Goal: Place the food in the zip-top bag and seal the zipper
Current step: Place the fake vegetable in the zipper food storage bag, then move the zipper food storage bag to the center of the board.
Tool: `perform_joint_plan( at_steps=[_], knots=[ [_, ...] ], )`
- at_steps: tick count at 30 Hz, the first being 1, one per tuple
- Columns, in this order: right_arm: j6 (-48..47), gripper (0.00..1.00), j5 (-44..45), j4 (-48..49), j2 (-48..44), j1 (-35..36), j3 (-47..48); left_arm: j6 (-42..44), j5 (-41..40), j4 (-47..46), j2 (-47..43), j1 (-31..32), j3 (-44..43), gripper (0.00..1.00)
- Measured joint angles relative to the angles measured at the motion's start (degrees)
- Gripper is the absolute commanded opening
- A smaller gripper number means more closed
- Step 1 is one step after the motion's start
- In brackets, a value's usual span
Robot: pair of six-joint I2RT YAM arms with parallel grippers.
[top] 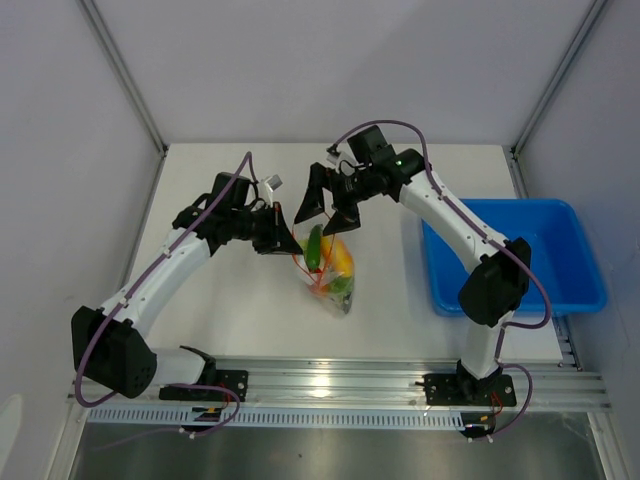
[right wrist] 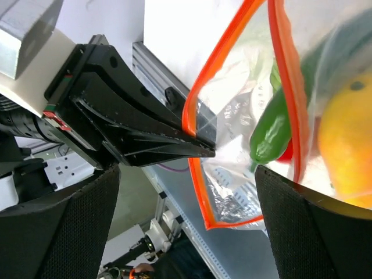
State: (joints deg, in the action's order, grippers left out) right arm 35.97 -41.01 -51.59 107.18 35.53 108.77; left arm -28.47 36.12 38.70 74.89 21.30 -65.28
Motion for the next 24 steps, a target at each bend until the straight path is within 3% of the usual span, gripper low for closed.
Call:
perform_joint_plan(
  at_steps=[8,19,24],
  knots=[
    [-3.7,0.99,2.4,-2.6,0.0,0.1,2.2,0.0,0.0,0.0,0.0,0.0,0.0,0.01],
    [-10.0,0.99,23.1,-3.4,-7.8,0.5,3.9,0.0,0.0,0.0,0.0,0.0,0.0,0.01],
    [-8.3,0.96,16.7,5.2,-15.7,-6.7,-6.4,0.0,0.0,0.1,0.0,0.0,0.0,0.0]
  ],
)
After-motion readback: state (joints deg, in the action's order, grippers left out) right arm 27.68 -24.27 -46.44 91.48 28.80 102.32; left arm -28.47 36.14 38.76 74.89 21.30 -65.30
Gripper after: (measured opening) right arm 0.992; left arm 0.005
